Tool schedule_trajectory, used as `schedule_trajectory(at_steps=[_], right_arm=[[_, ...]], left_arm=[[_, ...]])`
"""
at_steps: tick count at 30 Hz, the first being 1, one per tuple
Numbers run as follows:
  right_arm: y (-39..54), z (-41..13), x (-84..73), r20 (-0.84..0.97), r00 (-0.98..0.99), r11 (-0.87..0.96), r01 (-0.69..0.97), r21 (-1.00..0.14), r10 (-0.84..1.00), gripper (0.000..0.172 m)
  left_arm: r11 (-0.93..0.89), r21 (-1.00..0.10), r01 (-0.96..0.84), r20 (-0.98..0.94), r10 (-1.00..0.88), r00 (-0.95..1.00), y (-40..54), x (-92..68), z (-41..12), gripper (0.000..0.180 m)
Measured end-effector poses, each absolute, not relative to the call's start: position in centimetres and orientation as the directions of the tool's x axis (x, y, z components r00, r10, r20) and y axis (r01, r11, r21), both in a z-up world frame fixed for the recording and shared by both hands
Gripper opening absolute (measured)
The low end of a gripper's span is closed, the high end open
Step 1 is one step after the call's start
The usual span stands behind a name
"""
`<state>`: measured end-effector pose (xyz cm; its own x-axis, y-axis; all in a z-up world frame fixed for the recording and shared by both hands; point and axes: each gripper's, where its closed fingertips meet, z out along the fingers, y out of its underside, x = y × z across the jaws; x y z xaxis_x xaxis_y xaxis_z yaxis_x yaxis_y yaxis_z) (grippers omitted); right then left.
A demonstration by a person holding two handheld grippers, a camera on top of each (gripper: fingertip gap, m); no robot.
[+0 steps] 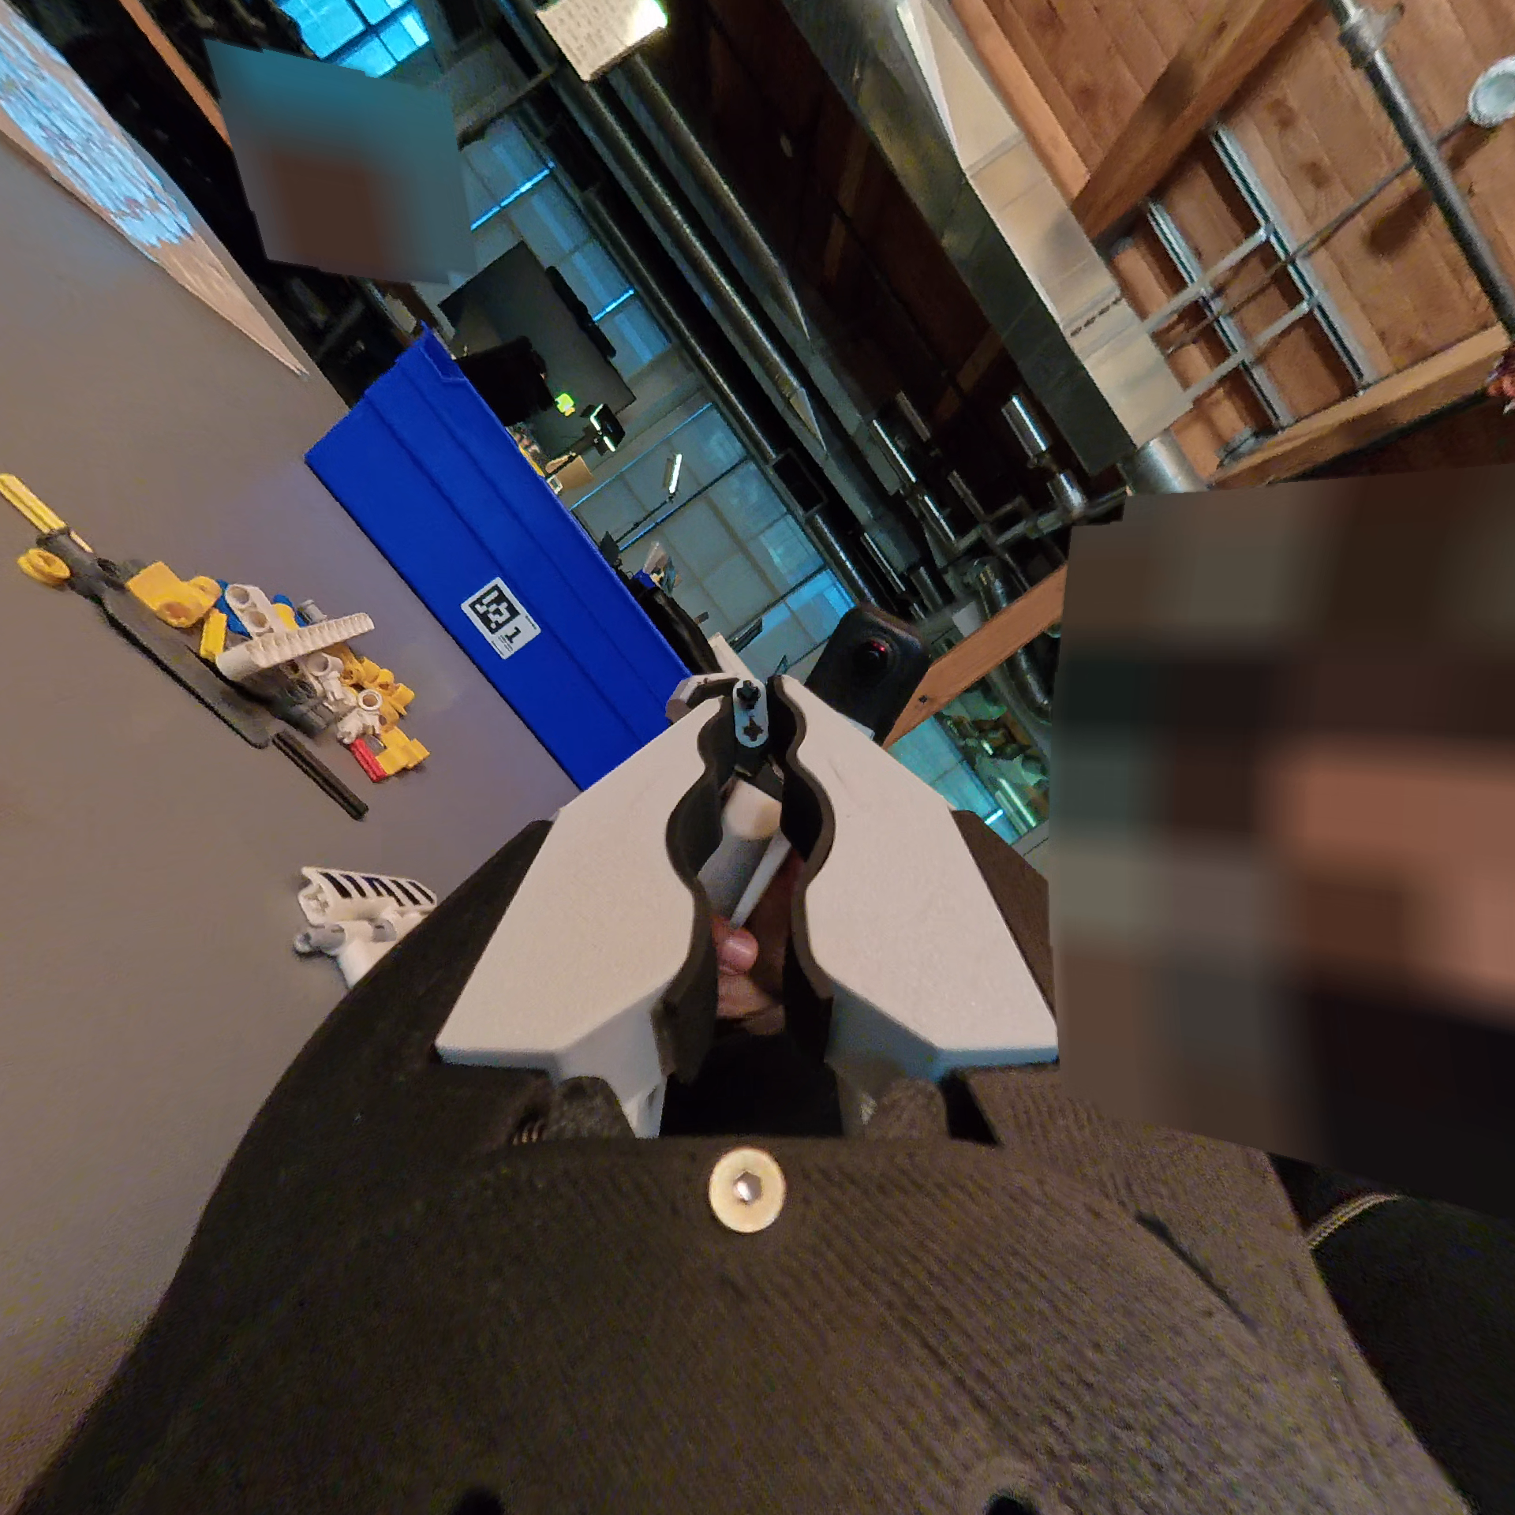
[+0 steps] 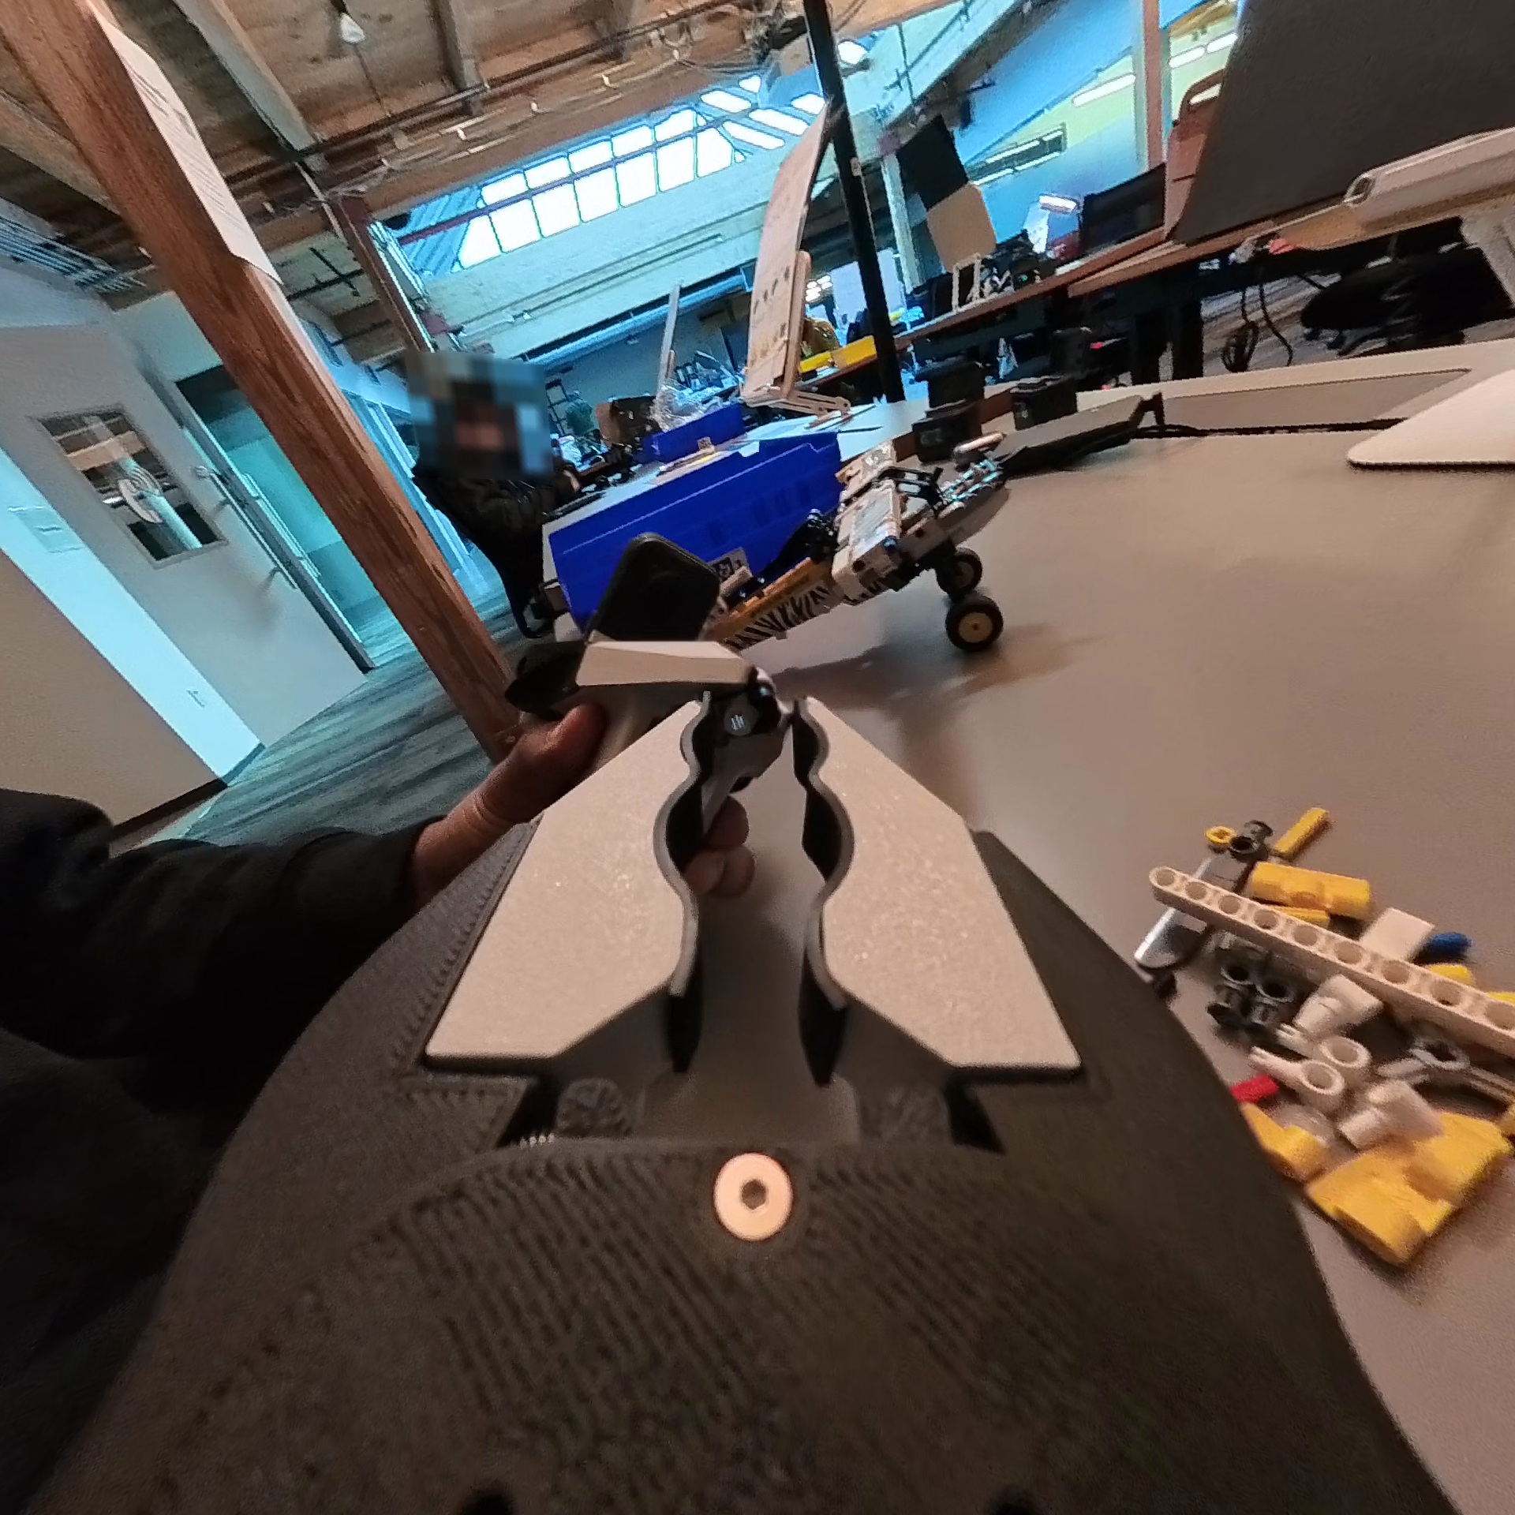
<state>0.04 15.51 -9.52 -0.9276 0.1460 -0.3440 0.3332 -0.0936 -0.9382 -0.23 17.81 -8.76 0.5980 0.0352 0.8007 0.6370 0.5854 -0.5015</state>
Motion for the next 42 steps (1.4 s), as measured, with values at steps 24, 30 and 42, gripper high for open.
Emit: schedule_trajectory(at_steps=[24, 30, 42], right_arm=[[18.9, -9.2, 0.9, 0.176, -0.963, -0.013, -0.183, -0.983, 0.205, 0.016], [18.9, -9.3, 0.9, 0.214, -0.950, -0.002, -0.221, -0.975, 0.225, 0.009], [19.1, -9.1, 1.0, 0.278, -0.930, -0.006, -0.288, -0.958, 0.241, 0.001]], left_arm=[[0.439, -0.478, 0.761, 0.817, -0.096, 0.568, 19.5, 0.0, -9.6, 0.004], [0.401, -0.497, 0.769, 0.810, -0.103, 0.577, 20.0, 0.6, -9.7, 0.004], [0.415, -0.534, 0.737, 0.776, -0.107, 0.622, 19.8, 1.1, -9.2, 0.011]])
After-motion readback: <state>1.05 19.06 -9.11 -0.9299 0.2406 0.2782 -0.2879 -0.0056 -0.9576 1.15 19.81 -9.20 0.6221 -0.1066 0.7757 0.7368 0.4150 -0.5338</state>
